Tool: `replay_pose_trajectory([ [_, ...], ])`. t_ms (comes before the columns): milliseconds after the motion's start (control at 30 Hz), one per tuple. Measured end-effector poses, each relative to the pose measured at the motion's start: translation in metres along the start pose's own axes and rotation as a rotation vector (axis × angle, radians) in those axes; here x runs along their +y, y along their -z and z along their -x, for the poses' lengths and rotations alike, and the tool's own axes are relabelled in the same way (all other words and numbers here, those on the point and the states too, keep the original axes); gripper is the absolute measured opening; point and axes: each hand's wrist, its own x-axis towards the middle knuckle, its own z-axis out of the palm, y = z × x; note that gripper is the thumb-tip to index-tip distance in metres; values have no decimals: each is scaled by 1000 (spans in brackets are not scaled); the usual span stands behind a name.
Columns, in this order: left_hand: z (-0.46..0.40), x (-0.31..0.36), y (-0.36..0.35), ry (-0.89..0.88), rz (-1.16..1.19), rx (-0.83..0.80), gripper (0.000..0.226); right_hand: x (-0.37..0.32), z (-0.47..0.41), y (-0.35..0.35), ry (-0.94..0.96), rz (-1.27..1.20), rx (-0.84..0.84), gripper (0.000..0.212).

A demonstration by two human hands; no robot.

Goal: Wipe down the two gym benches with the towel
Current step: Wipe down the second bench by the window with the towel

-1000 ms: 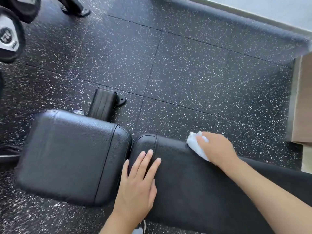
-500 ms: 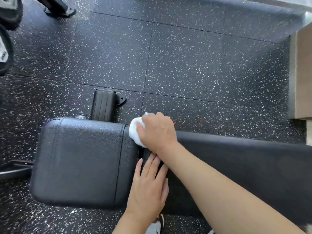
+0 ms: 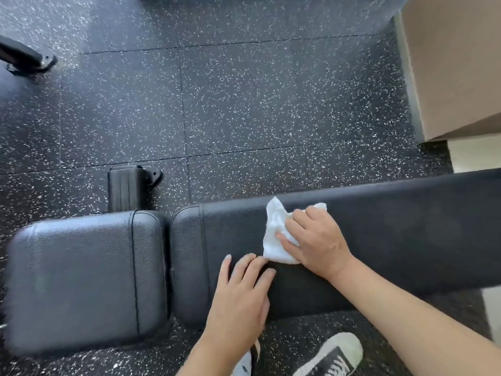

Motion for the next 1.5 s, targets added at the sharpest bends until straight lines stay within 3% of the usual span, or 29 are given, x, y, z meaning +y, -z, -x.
replay_pose_trajectory([
  [167,-44,54,-11,-11,-1,-70,50,81,72,35,-211,100,45,33],
  [367,-62,107,-21,-48,-34,-146,49,181,174,78,-739,298,93,42],
  [467,-82,127,-21,-69,-62,-161,47,187,189,89,-1036,280,144,39],
  [533,-98,140,-22,-90,-88,-157,46,167,179,84,-1138,257,161,39],
  [600,-115,150,-23,-103,-106,-159,46,132,168,73,-1026,227,151,36],
  [667,-129,159,-25,-109,-109,-162,48,105,170,65,-769,203,93,36],
  [800,-149,179,-31,-175,-110,-172,50,144,192,76,-403,162,131,35],
  [867,-159,193,-35,-223,-119,-182,49,183,198,88,-471,192,155,31],
  [1000,-187,232,-45,-329,-133,-207,48,268,210,115,-875,279,133,35],
  [1100,-212,261,-57,-412,-148,-227,48,298,227,124,-1014,308,132,37],
  [1267,-263,306,-82,-562,-198,-214,50,238,276,117,-1133,242,259,35],
  [1500,-304,355,-126,-842,-287,-202,61,171,312,101,-1409,-61,399,40],
])
